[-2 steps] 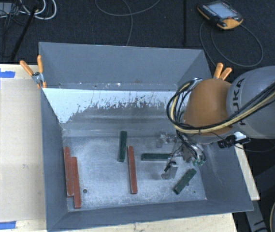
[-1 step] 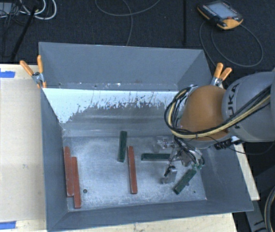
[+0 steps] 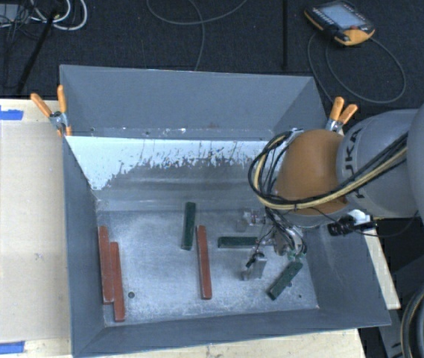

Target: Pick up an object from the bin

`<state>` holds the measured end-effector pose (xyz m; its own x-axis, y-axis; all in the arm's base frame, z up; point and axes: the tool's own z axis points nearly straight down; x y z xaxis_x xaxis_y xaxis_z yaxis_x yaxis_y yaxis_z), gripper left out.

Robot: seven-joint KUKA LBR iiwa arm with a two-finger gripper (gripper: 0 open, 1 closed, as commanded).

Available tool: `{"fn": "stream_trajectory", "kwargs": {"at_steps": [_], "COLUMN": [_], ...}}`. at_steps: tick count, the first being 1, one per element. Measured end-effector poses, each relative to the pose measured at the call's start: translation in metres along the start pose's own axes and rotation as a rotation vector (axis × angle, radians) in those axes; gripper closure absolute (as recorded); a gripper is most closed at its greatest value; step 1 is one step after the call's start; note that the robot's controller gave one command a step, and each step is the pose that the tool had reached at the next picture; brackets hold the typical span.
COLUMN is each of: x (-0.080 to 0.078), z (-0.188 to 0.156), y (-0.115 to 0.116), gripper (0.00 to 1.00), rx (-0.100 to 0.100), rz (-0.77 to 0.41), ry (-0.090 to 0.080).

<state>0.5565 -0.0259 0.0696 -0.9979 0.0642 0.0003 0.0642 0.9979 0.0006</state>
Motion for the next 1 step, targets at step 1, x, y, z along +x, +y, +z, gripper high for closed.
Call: {"fn": "stream_trajectory", "kwargs": {"at_steps": [1], "x": [0.0026], "z": [0.0011], "y": [-0.0046], "gripper": [0.0], "rx": [0.0], "rz": [-0.141], "ry": [0.001]}}
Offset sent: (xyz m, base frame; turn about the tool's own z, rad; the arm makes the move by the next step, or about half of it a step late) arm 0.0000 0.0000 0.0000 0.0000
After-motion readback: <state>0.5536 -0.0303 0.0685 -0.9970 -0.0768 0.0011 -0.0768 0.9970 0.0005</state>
